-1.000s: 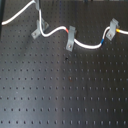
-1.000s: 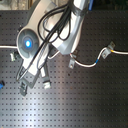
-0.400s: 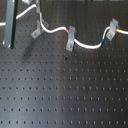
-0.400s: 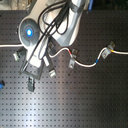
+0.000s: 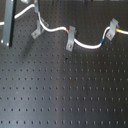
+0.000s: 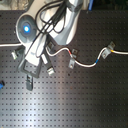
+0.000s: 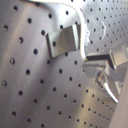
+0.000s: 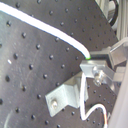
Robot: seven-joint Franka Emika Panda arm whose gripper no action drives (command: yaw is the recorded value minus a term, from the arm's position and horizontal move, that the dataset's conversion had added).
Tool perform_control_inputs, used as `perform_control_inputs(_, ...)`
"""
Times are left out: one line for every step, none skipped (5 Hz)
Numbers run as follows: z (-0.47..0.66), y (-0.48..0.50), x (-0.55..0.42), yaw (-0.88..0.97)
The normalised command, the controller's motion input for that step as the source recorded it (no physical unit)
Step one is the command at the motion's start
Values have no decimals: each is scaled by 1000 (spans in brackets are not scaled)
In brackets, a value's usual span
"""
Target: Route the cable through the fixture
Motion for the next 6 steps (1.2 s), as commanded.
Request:
perform_control_inputs(291, -32, -312, 0)
perform_control_inputs(337, 40, -189, 0)
perform_control_inputs(237, 47, -113, 0)
perform_control_inputs(277, 16, -23, 0)
perform_control_inputs(255, 4, 8, 0)
perform_control_inputs(309, -14, 63, 11)
